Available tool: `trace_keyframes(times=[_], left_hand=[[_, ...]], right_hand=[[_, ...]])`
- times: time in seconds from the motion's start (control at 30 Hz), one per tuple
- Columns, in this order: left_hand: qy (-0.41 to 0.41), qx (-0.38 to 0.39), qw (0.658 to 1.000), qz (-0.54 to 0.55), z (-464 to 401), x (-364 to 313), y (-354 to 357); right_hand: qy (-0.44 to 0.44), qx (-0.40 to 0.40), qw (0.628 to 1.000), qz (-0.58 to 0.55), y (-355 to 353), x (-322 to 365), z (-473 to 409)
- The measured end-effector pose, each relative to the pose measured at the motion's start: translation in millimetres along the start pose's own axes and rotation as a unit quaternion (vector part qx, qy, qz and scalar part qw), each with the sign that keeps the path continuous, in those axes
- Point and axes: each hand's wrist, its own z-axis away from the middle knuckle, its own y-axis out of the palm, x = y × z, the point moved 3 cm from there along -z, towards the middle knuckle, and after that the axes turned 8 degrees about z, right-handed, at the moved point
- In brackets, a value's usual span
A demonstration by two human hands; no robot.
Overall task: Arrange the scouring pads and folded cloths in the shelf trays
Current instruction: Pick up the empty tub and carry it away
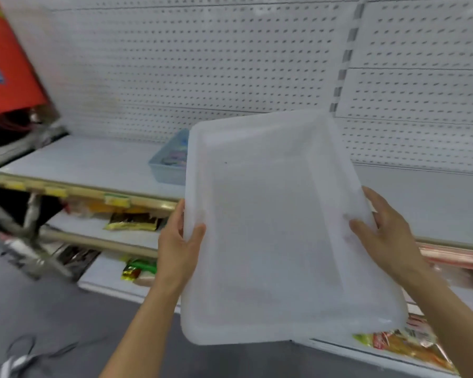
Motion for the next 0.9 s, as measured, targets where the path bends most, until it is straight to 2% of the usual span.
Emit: trace_keyframes(times=[0.17, 0.37, 0.53, 0.7, 0.9], left_hand=[[-0.038, -0.066, 0.997, -0.019, -1.2, 6.7, -75.1], [-0.057, -0.152, 0.986, -0.033, -16.3, 27.2, -198.1], [-0.078, -0.232, 0.968, -0.049, -33.3, 56.2, -308.0], [-0.096, -0.278, 0.954, -0.065, -49.2, 83.3, -409.8], [-0.116, -0.344, 0.929, -0.071, -59.6, 107.1, -499.6]], right_hand=[[-0.056, 0.058, 0.997, 0.0, 51.4, 59.5, -17.2], [-0.13, 0.107, 0.986, 0.007, 159.4, 154.0, -36.6], [-0.178, 0.164, 0.97, 0.01, 263.0, 245.5, -44.1], [-0.208, 0.218, 0.953, -0.007, 358.8, 332.9, -41.1], [-0.253, 0.294, 0.921, -0.033, 447.6, 427.0, -36.1]])
